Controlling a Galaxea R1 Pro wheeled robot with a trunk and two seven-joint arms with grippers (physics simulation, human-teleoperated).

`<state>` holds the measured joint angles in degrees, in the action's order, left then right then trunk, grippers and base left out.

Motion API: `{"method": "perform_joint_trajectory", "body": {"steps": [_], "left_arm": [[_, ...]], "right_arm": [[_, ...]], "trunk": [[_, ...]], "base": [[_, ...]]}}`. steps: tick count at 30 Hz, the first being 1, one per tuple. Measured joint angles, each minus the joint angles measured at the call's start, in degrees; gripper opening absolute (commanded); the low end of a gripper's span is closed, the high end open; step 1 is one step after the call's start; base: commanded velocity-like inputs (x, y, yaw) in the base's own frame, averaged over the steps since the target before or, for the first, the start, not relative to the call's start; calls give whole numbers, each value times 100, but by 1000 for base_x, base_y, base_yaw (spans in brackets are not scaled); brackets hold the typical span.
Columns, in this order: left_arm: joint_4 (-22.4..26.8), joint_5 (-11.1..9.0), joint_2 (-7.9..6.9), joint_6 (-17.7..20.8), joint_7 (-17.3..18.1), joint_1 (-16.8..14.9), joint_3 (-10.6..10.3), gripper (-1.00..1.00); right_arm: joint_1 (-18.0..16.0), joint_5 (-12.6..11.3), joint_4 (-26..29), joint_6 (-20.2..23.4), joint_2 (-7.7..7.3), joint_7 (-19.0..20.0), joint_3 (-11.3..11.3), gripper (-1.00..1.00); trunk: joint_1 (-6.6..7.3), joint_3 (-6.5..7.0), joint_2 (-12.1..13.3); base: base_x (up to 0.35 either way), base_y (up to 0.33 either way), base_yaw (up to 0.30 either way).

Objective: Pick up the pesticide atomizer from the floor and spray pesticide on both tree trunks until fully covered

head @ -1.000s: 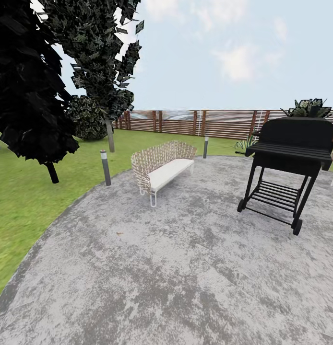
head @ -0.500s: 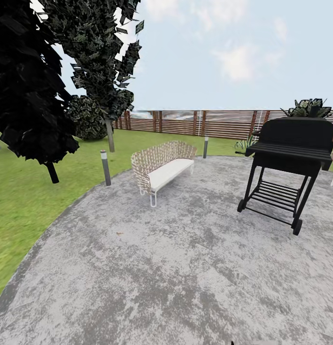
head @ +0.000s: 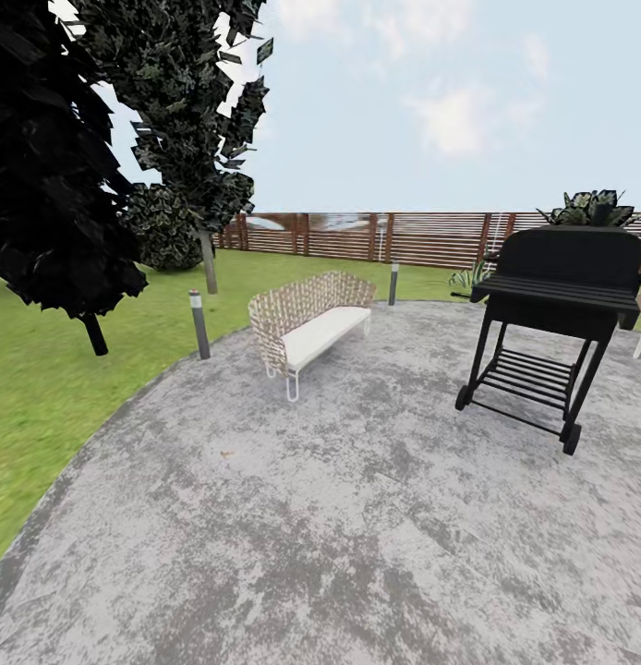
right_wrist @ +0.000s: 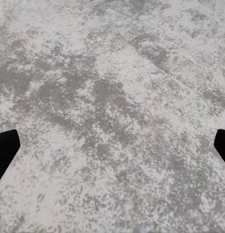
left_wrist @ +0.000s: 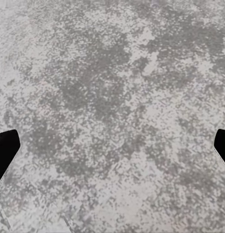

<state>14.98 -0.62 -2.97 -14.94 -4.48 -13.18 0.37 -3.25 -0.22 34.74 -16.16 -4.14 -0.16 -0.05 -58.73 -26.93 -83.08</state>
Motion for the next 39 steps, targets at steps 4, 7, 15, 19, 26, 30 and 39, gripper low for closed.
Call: {"method": "perform_joint_trajectory", "body": {"steps": [4, 7, 15, 19, 26, 30, 39], "left_arm": [[4, 11, 14, 0, 2, -22, -1, 100], [5, 3, 11, 0, 9, -26, -1, 100], [5, 7, 2, 0, 23, -26, -1, 100], [5, 9, 1, 0, 26, -25, -6, 100], [5, 17, 1, 0, 26, -26, -2, 100], [5, 18, 0, 0, 26, -26, -2, 100], [5, 18, -1, 0, 23, -10, 3, 100]], "right_arm": [[0, -4, -11, 3, 8, -1, -3, 100], [0, -4, -11, 3, 10, -1, -3, 100], [0, -4, -12, 5, 17, -1, -2, 100], [0, -4, -11, 7, 18, -1, -2, 100], [0, -4, -18, 6, 18, -1, 0, 100], [0, -4, -18, 0, 18, -1, 2, 100], [0, -4, -20, -1, 18, -1, 5, 100]], "trunk": [[0, 0, 0], [0, 0, 0], [0, 0, 0], [0, 0, 0], [0, 0, 0], [0, 0, 0], [-109, -89, -199]], "base": [[76, 11, -277], [3, 0, -279], [0, 0, -279], [0, 0, -279], [0, 0, -218], [0, 0, -37], [0, 0, -5]]}}
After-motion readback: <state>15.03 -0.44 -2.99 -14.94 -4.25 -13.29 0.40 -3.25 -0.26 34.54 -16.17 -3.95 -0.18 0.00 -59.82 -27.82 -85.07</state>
